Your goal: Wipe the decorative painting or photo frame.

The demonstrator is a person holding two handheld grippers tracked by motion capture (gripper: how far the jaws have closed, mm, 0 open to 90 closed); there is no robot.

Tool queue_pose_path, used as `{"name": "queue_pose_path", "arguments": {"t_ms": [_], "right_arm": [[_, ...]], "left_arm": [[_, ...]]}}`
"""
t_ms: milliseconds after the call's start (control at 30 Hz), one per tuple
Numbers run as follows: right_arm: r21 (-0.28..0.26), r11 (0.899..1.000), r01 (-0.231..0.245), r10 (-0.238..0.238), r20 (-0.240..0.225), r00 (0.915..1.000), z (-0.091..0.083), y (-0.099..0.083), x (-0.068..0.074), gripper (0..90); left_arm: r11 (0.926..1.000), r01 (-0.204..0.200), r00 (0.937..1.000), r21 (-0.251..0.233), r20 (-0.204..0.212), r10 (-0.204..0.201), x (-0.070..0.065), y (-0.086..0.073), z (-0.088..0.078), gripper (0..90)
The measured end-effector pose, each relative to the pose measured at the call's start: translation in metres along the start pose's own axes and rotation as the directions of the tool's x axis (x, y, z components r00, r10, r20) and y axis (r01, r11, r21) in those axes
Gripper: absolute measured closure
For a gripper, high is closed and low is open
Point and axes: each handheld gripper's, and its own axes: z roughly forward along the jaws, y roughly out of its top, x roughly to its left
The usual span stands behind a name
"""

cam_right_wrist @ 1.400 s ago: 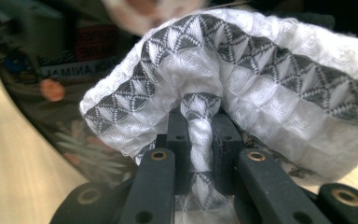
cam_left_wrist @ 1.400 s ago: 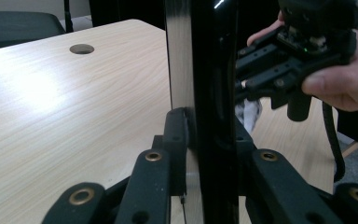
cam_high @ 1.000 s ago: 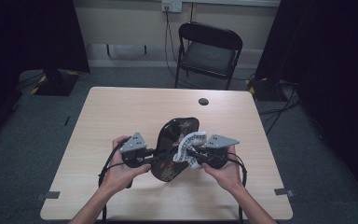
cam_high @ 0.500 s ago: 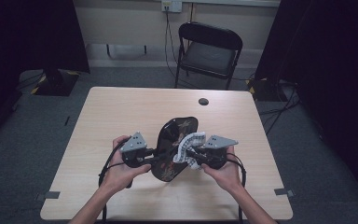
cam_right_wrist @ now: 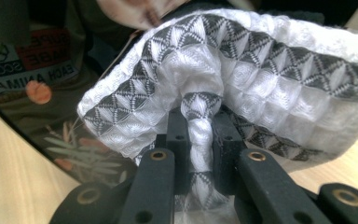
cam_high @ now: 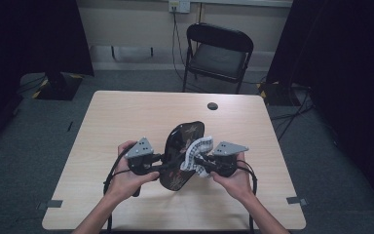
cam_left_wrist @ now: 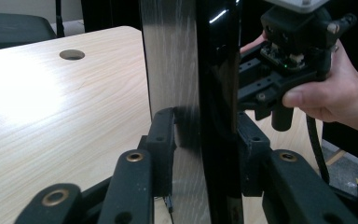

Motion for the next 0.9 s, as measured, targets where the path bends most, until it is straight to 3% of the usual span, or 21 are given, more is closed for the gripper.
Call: {"name": "queue_pose_path", "arguments": {"t_ms": [200,467,633,900], "right_arm": [[0.021,0.999,0.037,-0.036,-0.037,0.9987,0.004,0.001,0.011,80.5],[-0.007,1.000,-0.003,0.003,-0.007,1.0000,-0.004,0.002,-0.001,80.5],[0.001,1.000,0.025,-0.025,-0.049,0.9985,-0.002,0.004,0.007,80.3],[-0.004,1.000,-0.008,0.008,-0.009,0.9999,-0.005,0.003,-0.002,80.3]], "left_arm": [[0.9997,-0.017,0.9996,-0.018,-0.022,0.017,0.001,0.000,0.001,55.9],[0.9993,-0.010,0.9995,-0.035,-0.032,0.009,0.003,0.000,0.002,46.8],[0.9995,-0.016,0.9995,-0.028,-0.029,0.016,0.002,0.000,0.004,45.0],[0.9993,-0.020,0.9995,-0.033,-0.025,0.019,0.001,0.000,0.005,44.6]]}}
